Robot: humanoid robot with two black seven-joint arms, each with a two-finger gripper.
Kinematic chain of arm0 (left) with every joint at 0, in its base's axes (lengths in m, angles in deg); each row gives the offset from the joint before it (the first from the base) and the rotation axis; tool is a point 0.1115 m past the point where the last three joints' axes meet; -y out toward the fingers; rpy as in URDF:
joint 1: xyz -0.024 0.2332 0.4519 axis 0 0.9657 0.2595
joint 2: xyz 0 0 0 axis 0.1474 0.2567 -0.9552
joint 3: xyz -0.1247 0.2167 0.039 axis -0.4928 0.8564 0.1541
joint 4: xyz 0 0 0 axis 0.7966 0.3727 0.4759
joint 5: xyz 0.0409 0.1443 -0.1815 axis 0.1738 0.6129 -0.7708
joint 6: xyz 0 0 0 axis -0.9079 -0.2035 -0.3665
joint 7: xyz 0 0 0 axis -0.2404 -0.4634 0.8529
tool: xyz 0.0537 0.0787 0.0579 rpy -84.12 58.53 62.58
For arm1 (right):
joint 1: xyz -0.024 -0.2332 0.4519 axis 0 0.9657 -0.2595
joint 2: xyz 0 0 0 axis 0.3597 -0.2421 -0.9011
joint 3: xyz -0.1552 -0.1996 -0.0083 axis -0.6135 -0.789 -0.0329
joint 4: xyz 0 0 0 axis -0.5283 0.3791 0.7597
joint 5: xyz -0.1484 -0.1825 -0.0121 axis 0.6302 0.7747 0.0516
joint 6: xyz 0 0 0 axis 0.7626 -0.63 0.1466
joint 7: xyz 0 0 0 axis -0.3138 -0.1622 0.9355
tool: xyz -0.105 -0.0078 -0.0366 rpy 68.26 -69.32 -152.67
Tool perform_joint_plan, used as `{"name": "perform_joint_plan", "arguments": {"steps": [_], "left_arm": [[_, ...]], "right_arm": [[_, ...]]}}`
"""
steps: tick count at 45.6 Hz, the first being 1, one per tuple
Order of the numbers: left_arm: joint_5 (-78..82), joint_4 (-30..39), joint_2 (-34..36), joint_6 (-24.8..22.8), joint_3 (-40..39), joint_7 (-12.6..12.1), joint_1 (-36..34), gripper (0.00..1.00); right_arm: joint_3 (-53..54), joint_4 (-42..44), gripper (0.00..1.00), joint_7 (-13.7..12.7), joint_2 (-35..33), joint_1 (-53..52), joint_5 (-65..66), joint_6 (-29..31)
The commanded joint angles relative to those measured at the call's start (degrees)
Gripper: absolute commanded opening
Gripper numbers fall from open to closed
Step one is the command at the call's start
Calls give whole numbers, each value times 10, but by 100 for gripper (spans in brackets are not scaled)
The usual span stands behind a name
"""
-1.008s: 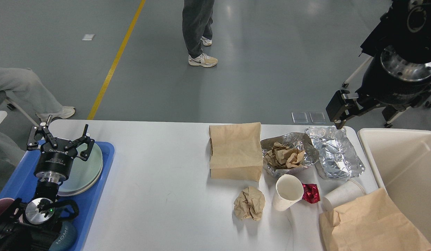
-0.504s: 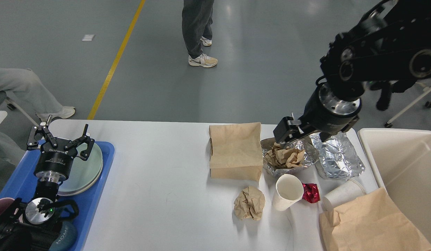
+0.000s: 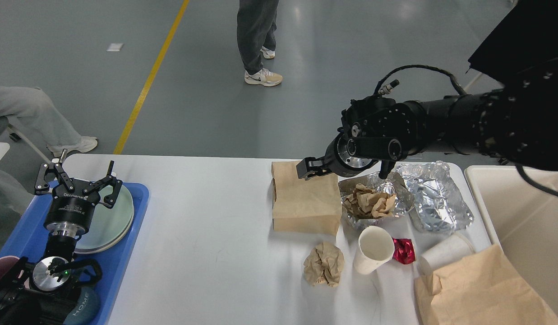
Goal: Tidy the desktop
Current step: 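Lower the right gripper and grasp the brown paper bag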
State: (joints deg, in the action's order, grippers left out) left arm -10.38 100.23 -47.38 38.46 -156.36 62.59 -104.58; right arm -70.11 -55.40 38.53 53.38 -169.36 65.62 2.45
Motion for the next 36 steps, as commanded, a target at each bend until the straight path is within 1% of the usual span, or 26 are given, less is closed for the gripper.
{"name": "perform_joint_plan", "arguments": {"steps": [1, 6, 11, 19, 22, 33, 36], "left_arm": [[0, 0, 0, 0, 0, 0, -1, 96], [1, 0, 0, 0, 0, 0, -1, 96], [1, 0, 0, 0, 0, 0, -1, 96], [1, 0, 0, 0, 0, 0, -1, 96], [1, 0, 0, 0, 0, 0, -1, 96], [0, 0, 0, 0, 0, 0, -1, 96], [1, 0, 0, 0, 0, 0, -1, 96]], "right_arm": [[-2, 64, 100, -1, 22, 66, 3, -7], [-5, 106, 100, -2, 31, 120, 19, -17], [-4, 126, 99, -2, 30, 152, 32, -21], [-4, 155, 98, -2, 39, 190, 31, -68], [-4, 172, 98, -2, 41, 209, 32, -73], [9, 183, 97, -2, 43, 240, 20, -80], [15, 189, 94, -2, 46, 247, 19, -86]]}}
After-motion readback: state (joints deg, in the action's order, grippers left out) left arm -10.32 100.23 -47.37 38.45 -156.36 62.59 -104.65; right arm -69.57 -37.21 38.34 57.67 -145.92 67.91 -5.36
